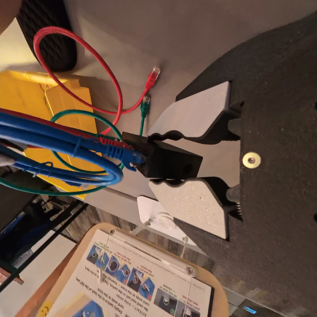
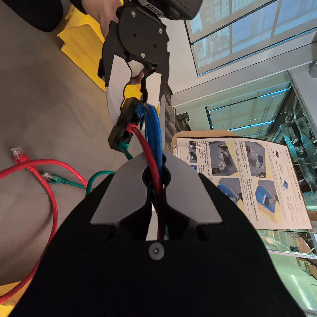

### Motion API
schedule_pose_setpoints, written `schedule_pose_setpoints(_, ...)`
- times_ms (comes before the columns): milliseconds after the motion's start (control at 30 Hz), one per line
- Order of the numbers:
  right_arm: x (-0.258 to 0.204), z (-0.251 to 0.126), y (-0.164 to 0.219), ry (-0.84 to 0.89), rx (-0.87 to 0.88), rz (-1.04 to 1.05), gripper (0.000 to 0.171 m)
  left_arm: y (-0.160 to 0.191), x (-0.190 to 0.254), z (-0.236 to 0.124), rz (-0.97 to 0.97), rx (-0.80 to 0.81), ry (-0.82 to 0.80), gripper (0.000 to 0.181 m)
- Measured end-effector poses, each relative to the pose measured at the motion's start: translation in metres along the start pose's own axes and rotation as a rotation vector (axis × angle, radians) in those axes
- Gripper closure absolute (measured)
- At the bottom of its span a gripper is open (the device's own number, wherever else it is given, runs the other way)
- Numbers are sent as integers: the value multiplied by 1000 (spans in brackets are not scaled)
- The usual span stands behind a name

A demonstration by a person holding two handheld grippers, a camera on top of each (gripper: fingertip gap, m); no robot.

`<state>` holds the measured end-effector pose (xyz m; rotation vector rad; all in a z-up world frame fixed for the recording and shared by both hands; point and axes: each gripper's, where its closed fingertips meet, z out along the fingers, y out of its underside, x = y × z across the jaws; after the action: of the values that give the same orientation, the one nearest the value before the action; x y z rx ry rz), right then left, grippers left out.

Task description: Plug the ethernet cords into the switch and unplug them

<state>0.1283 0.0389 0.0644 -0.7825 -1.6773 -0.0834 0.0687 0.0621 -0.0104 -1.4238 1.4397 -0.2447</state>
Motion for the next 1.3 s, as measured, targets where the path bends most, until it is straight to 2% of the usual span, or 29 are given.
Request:
schedule_pose_setpoints(67, -1, 1, 2, 4, -23, -26, 164, 3, 1, 3, 12, 0, 24, 141)
schedule_pose_setpoints(200, -7, 5, -4, -7, -20, -68, 164, 14, 5, 12, 12, -48, 60, 125)
schedule_pose_setpoints(233, -9, 7, -5, -11, -21, -79, 164, 18, 6, 13, 38, -64, 58, 130)
schedule_pose_setpoints(300, -10, 9, -7, -3, -35, -114, 164, 21, 11, 14, 90, -65, 69, 150)
schedule_pose_setpoints(467, -9, 8, -12, 19, -26, -138, 164, 20, 12, 9, 102, -64, 68, 151)
schedule_pose_setpoints(600, -6, 4, -15, 41, -22, -164, 164, 17, 6, 5, 142, -139, -1, 151)
schedule_pose_setpoints(733, 1, -5, -21, 75, -11, -179, 164, 4, 3, -1, 153, -111, -34, 151)
schedule_pose_setpoints(933, 8, -8, -22, 135, -32, -208, 159, -2, -12, -5, 241, -115, -173, 152)
schedule_pose_setpoints(967, 12, -7, -21, 163, -37, -204, 155, -3, -16, -7, 244, -119, -200, 152)
schedule_pose_setpoints(1067, 27, -7, -17, 254, -52, -163, 131, -6, -38, -18, 282, -160, -352, 152)
schedule_pose_setpoints(1300, 39, -6, -30, 297, 7, -22, 124, -8, -71, -47, 342, -241, -585, 152)
